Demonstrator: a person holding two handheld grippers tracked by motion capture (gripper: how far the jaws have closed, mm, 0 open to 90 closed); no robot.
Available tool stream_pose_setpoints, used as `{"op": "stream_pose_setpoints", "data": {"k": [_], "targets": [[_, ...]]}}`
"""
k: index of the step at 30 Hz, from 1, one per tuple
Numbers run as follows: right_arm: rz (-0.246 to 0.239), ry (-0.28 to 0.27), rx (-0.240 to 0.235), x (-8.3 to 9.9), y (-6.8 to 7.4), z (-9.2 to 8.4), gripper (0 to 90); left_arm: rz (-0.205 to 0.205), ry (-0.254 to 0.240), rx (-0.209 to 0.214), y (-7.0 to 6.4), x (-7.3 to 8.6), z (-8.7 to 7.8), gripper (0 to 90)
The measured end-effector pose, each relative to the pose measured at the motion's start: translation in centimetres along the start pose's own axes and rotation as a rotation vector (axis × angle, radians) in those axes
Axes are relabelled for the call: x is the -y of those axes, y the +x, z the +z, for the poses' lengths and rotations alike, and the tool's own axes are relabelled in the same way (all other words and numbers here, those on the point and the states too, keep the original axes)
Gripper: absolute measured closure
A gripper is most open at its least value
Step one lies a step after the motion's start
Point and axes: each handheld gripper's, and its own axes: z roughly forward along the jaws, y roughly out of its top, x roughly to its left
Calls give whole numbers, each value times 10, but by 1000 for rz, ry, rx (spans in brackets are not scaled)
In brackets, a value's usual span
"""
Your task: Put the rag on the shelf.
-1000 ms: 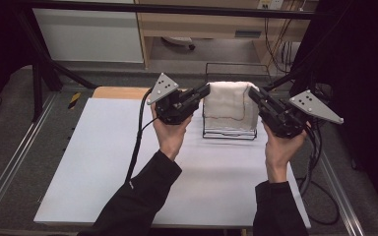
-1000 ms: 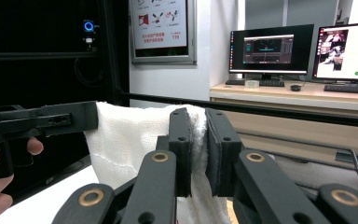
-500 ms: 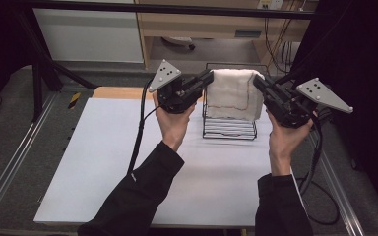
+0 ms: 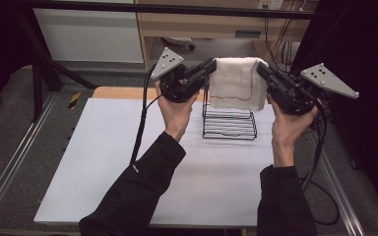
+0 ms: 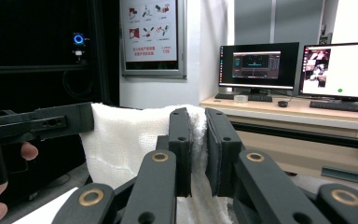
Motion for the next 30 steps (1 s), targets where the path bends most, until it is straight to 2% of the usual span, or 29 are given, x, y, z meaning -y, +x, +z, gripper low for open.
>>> {"op": "stream_pose_setpoints", "data": {"k": [7, 15, 30], "targets": [[12, -10, 3, -6, -5, 8, 817, -8, -9, -5, 4, -7, 8, 836], [16, -10, 10, -10, -11, 20, 818, 1, -9, -20, 9, -17, 17, 837], [21, 7, 24, -15, -26, 44, 818, 7, 4, -45, 22, -22, 34, 837]]}}
